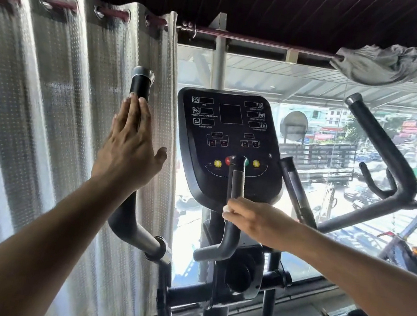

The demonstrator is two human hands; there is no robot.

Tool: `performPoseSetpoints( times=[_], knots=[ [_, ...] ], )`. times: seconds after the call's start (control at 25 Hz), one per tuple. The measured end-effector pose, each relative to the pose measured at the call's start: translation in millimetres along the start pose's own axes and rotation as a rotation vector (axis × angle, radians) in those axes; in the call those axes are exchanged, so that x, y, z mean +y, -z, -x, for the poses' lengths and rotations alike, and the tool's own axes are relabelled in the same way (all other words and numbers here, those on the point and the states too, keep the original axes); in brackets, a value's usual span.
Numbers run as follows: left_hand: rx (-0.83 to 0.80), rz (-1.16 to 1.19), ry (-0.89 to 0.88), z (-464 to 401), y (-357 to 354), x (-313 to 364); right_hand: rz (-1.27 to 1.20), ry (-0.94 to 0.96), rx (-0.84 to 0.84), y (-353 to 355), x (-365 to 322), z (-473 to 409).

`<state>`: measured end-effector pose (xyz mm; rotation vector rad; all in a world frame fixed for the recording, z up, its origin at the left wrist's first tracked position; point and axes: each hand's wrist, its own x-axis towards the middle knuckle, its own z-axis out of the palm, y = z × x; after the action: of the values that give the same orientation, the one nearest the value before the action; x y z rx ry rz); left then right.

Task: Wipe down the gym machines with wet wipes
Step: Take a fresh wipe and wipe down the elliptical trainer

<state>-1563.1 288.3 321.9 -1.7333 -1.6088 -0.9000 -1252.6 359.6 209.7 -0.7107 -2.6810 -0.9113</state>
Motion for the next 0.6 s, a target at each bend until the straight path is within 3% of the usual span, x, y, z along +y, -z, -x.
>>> performPoseSetpoints(
  times=[0.08, 0.24, 0.4, 0.6],
  knots=[
    [-0.008, -0.01, 0.005, 2, 1, 1, -0.053, -0.077, 0.085, -3, 12, 2],
    [-0.005, 0.027, -0.001, 4, 5, 4, -0.203, -0.478, 0.459, 7, 44, -45],
    [-0.012, 0.056, 0.004, 7, 7, 6, -0.515, -0.784, 0.817, -12, -7, -41],
    [0.008, 0.105, 0.031, 8, 8, 8, -0.799, -1.017, 0.886, -47, -89, 7]
  ],
)
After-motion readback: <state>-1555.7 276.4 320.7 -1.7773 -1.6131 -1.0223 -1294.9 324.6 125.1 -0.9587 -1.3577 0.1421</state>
